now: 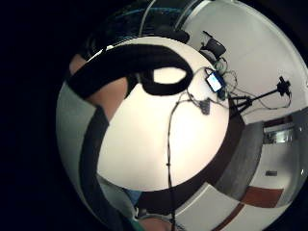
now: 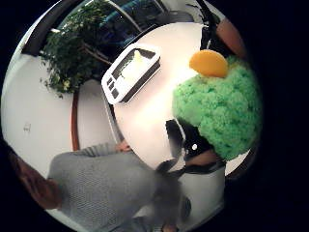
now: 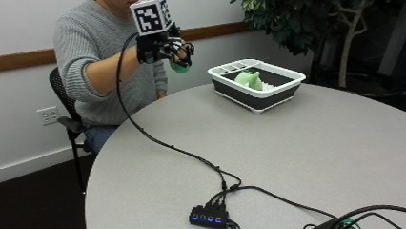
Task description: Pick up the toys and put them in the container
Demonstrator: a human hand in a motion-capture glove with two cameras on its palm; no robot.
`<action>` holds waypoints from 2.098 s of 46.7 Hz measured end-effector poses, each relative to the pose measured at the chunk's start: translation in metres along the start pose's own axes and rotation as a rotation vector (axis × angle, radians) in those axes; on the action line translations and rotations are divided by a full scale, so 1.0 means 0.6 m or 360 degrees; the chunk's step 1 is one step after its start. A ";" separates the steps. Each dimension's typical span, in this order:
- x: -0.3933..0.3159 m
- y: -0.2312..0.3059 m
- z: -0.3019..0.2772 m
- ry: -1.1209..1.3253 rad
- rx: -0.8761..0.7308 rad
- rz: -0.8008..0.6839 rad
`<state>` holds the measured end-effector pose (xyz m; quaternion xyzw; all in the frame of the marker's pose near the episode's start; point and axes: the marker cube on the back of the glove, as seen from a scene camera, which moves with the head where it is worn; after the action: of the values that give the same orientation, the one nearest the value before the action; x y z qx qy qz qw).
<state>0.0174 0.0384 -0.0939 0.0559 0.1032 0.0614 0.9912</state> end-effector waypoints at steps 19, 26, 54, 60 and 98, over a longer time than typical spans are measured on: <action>-0.331 -0.302 0.093 -0.0242 -0.0107 -0.0361; -0.417 -0.402 0.132 -0.0154 -0.0181 -0.0365; -0.406 -0.311 0.238 -0.0186 -0.0494 -0.0512; -0.361 -0.259 0.192 -0.0203 -0.0456 -0.0531; -0.059 0.335 0.159 -0.0332 -0.0129 0.0071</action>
<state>-0.0189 0.2227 0.0304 0.0240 -0.0042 0.0814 0.9964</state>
